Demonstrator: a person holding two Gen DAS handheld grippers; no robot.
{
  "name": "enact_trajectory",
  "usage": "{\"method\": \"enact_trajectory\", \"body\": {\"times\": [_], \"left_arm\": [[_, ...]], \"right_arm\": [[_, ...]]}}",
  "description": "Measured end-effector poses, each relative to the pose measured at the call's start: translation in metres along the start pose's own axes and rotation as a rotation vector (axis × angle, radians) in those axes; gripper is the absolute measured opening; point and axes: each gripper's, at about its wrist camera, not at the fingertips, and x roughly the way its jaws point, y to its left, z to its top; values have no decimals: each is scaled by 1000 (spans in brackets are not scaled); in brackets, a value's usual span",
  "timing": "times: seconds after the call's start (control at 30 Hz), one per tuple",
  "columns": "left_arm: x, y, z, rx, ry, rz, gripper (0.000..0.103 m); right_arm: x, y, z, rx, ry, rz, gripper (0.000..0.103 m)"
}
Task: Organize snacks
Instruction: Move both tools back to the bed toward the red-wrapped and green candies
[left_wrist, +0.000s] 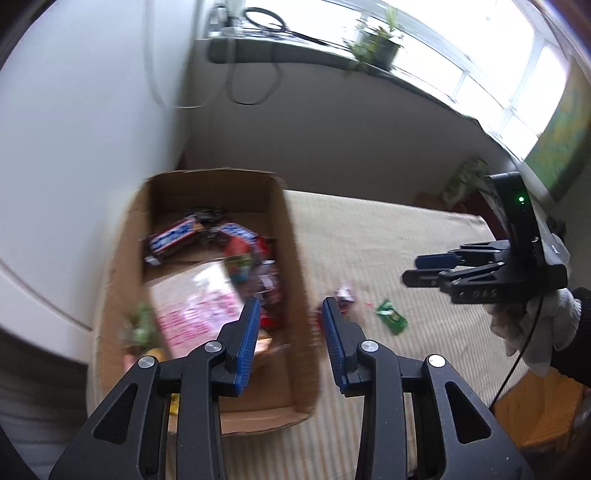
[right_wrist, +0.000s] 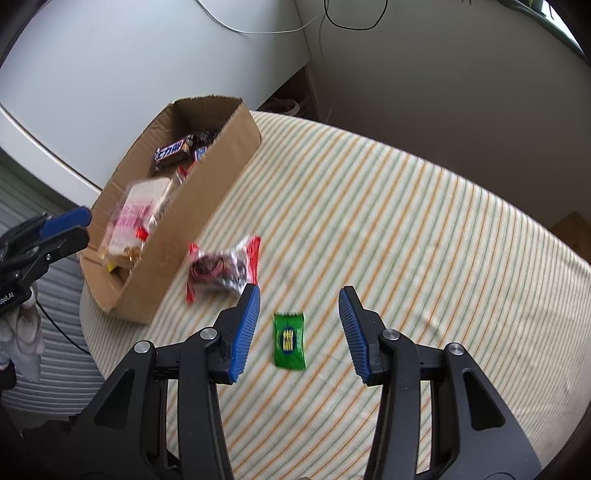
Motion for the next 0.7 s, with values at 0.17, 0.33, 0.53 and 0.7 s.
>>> {"method": "enact_trajectory", "body": {"times": [0.17, 0.33, 0.53, 0.7], "left_arm": [[17, -32, 9, 116, 41, -49, 33], [28, -58, 7, 185, 69, -85, 33], [49, -74, -3, 198, 106, -70, 33], [77, -81, 7, 222, 171, -27, 33]], "right_arm": [[3, 2, -24, -22, -7, 2, 46], [4, 0, -36, -51, 6, 8, 46], [1, -7, -31, -120, 2, 51, 46], [8, -7, -41, -186, 15, 79, 46]]}}
